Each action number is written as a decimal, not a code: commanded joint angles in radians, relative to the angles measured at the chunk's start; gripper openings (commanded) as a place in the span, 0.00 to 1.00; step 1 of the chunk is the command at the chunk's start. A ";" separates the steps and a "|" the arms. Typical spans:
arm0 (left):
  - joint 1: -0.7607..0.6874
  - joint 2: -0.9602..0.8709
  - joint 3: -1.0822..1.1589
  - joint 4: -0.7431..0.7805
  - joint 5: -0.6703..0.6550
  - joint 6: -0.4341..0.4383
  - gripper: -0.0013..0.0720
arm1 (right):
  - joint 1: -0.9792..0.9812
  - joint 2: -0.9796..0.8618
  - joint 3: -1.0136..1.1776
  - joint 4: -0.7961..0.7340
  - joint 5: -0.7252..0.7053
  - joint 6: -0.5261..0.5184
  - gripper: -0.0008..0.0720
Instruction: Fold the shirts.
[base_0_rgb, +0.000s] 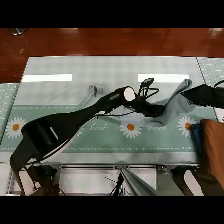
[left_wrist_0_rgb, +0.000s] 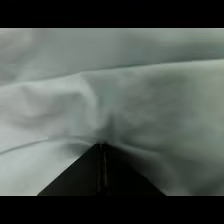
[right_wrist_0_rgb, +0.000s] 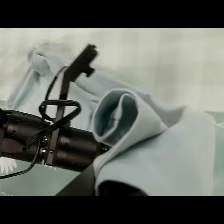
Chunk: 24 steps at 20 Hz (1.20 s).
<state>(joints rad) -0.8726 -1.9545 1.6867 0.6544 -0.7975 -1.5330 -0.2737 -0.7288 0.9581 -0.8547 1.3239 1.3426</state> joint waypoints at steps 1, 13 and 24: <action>0.068 0.002 0.066 -0.026 -0.105 0.023 0.04 | 0.066 0.005 0.000 -0.019 -0.056 0.035 0.05; 0.977 0.862 -0.405 0.310 -0.411 0.078 0.04 | 0.503 -0.355 0.223 -0.016 -0.225 0.083 0.05; 1.169 1.763 -1.156 0.235 -0.412 -0.036 0.04 | 0.837 -1.114 0.790 -0.014 -0.281 0.152 0.05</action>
<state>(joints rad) 0.2810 -0.3626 0.6838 0.9287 -1.2102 -1.5234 0.5159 -1.6814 1.6341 -0.8730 1.0477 1.4540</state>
